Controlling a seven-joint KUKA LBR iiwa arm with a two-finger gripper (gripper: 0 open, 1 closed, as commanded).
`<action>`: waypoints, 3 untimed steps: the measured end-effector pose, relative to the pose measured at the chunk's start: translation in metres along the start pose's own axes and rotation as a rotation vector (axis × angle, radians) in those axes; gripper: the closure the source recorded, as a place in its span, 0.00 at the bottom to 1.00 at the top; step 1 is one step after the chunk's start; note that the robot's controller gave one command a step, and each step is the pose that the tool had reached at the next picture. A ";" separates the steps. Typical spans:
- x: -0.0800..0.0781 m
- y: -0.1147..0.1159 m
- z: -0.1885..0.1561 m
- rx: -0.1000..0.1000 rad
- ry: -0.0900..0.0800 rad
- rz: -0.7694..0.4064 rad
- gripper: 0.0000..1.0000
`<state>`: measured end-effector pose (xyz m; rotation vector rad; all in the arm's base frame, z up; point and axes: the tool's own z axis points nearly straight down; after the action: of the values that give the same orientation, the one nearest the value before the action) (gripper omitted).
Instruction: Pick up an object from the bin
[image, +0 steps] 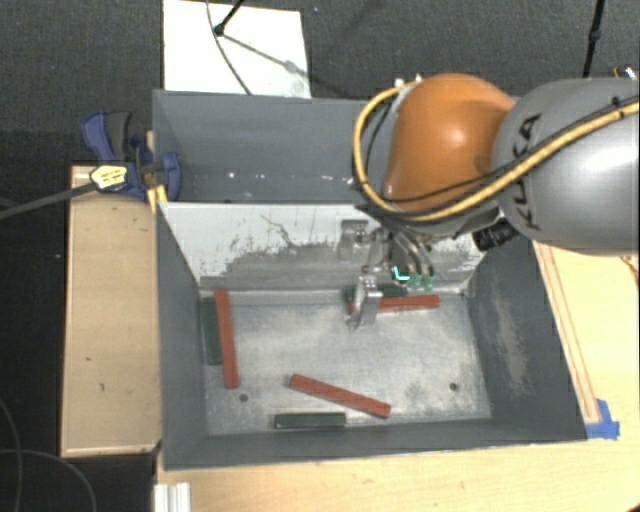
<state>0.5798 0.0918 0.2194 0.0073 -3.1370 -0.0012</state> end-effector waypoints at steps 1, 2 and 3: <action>0.022 -0.087 0.097 0.003 0.002 -0.030 0.00; -0.008 -0.126 0.152 0.001 -0.008 0.026 0.00; -0.008 -0.085 0.139 -0.002 -0.011 0.226 0.00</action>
Offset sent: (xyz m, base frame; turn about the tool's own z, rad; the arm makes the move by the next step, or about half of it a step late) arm -0.0205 -0.0821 -0.0931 -0.0371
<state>0.5872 0.0071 0.0803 -0.3476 -3.1290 -0.0038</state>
